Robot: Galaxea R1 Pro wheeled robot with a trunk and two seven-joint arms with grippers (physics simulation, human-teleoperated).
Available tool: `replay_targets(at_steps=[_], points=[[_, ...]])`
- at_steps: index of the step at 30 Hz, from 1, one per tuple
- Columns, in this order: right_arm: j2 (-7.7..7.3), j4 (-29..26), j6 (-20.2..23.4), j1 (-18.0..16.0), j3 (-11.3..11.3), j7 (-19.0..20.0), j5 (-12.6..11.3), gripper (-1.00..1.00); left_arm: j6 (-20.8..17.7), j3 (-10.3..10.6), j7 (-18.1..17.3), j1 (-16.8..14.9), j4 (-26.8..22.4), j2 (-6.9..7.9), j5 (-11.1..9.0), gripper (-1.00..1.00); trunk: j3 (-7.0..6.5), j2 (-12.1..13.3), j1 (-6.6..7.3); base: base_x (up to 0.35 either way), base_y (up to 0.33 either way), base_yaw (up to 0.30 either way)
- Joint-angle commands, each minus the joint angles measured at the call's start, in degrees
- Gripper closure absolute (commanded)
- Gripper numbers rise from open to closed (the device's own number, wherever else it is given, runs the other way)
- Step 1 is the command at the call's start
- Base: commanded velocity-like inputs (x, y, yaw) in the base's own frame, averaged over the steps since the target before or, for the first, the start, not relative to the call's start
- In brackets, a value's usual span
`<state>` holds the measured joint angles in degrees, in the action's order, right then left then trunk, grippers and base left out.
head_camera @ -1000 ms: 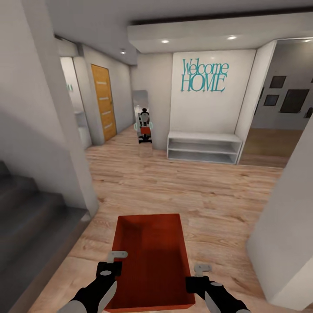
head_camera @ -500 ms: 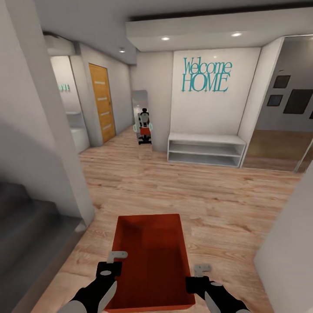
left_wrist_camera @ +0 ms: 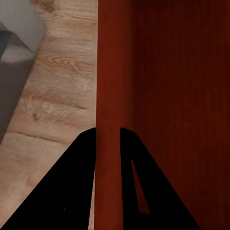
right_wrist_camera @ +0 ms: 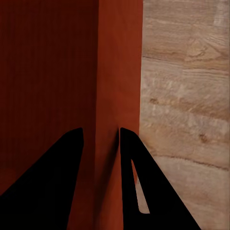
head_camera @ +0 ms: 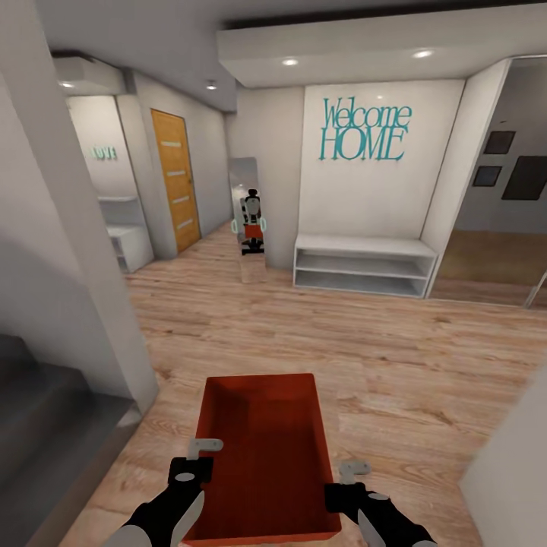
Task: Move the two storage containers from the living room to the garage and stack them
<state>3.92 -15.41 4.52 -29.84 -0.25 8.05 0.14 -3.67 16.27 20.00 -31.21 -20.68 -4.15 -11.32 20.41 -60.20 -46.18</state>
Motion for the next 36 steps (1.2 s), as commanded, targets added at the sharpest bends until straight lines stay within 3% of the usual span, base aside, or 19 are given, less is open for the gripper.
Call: replay_targets(at_steps=[1,36], points=[[-0.05,-2.52,-0.57,-0.06,-0.45,0.31,0.21,1.00,-0.56,1.32,0.57,0.01,0.09,0.11,-1.86,1.00,0.07,-0.04,-0.04,0.341,0.000,0.000],[-0.05,-2.52,-0.57,-0.06,-0.45,0.30,0.21,1.00,-0.63,1.31,0.57,0.01,0.11,0.11,-1.86,1.00,0.07,-0.04,-0.04,0.341,0.000,0.009]])
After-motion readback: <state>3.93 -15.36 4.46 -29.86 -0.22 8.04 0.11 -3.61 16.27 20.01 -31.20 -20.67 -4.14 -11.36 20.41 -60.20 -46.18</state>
